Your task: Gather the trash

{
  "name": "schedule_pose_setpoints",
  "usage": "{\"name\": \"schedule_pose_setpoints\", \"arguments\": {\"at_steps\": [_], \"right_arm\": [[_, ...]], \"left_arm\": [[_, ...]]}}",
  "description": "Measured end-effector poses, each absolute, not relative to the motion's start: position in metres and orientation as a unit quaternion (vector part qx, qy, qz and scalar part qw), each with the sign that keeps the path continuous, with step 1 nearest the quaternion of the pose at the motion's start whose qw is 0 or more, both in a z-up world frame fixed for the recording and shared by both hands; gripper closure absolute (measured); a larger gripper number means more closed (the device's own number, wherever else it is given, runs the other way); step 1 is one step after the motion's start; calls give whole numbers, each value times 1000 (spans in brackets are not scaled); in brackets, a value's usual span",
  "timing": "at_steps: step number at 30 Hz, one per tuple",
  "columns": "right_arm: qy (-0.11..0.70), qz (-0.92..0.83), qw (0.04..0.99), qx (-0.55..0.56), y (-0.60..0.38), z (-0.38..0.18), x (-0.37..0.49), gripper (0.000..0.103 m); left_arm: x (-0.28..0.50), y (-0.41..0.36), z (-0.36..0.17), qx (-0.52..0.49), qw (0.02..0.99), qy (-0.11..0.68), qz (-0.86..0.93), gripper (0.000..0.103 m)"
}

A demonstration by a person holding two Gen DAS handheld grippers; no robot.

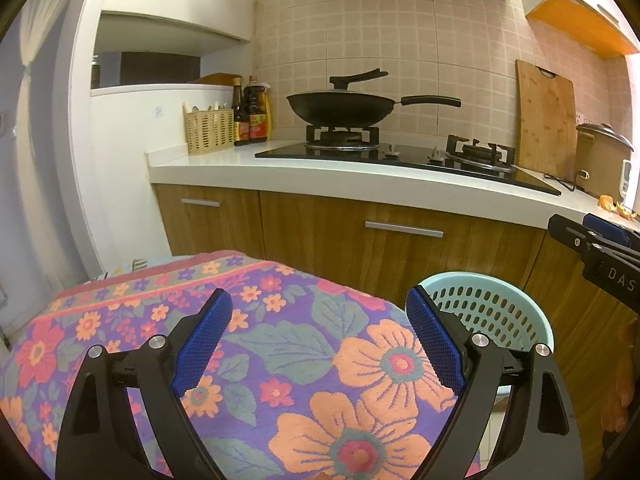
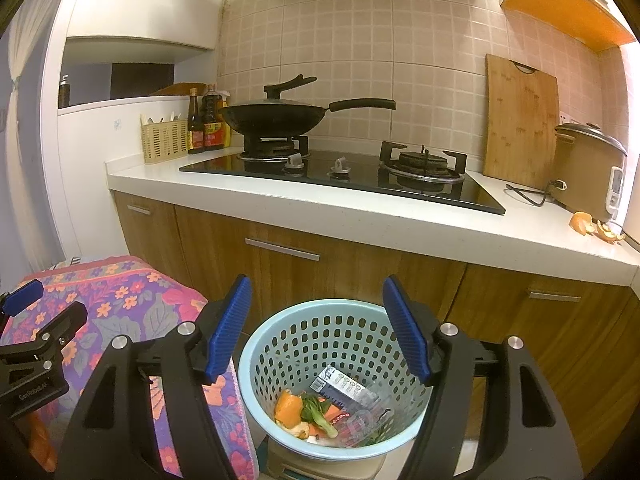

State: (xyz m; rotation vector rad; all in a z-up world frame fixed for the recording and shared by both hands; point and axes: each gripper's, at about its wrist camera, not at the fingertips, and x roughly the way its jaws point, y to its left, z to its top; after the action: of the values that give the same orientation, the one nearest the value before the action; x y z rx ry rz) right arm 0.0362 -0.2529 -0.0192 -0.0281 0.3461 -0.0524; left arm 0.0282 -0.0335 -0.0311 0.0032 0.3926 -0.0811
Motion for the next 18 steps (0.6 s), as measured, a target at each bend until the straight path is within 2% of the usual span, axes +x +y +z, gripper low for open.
{"name": "schedule_pose_setpoints", "arguments": {"at_steps": [18], "right_arm": [[177, -25, 984, -12, -252, -22, 40, 38]], "left_arm": [[29, -28, -33, 1, 980, 195, -39, 17]]}}
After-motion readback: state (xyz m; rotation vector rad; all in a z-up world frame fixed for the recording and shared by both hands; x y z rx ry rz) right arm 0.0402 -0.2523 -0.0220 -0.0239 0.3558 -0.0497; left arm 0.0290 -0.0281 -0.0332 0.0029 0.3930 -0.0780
